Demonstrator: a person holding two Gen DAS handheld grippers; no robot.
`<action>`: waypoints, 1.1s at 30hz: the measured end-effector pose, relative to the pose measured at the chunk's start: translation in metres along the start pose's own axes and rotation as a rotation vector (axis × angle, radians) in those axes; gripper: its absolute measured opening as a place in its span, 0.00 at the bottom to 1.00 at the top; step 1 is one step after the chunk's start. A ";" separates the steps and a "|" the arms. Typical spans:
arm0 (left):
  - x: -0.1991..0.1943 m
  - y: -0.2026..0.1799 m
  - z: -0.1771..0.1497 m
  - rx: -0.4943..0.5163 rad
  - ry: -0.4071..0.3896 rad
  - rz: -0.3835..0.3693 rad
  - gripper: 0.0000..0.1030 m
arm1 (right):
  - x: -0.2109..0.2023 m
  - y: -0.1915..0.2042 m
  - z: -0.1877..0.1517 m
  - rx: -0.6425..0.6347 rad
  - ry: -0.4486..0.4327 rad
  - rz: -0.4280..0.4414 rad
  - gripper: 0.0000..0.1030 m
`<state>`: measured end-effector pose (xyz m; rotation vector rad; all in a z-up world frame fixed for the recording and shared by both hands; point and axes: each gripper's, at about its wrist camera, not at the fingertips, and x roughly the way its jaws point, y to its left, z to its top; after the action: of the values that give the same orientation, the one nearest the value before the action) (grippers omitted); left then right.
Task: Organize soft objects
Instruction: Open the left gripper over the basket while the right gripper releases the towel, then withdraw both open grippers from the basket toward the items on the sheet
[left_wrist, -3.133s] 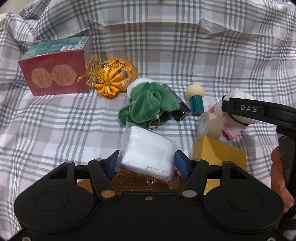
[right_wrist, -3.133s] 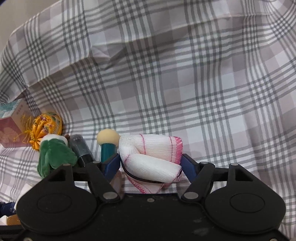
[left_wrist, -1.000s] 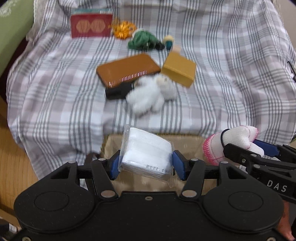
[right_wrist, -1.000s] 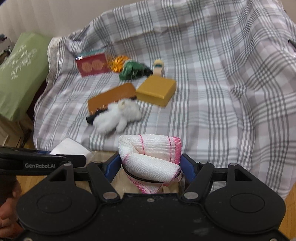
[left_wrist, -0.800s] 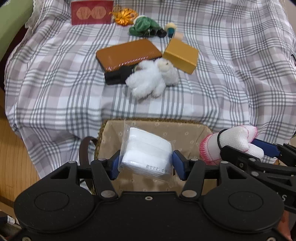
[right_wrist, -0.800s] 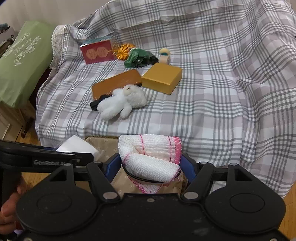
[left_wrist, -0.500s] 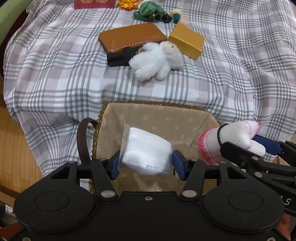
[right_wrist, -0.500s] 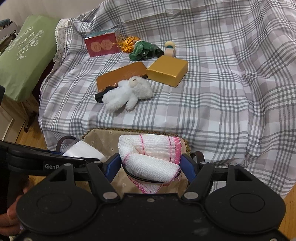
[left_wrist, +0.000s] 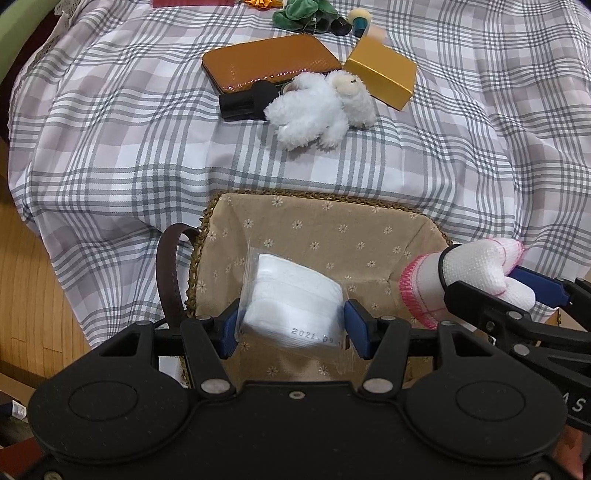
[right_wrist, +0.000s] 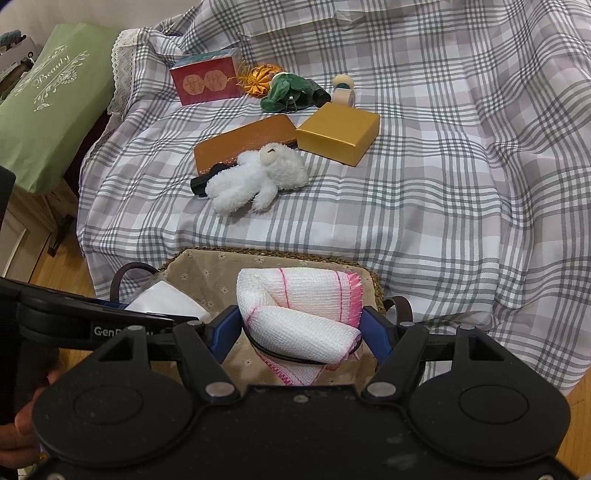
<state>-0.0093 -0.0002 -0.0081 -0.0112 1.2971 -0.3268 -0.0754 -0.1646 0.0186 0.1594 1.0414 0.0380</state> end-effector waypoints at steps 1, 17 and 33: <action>0.000 0.000 0.000 -0.001 0.002 0.000 0.53 | 0.000 0.001 0.000 -0.001 0.000 0.000 0.68; 0.006 0.003 0.001 -0.008 0.033 0.015 0.66 | 0.005 0.000 0.004 0.008 0.004 0.006 0.81; 0.010 0.006 0.004 -0.007 0.025 0.046 0.66 | 0.013 -0.005 0.011 0.038 0.006 -0.022 0.84</action>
<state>-0.0018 0.0020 -0.0174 0.0167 1.3209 -0.2831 -0.0591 -0.1692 0.0120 0.1824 1.0502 -0.0011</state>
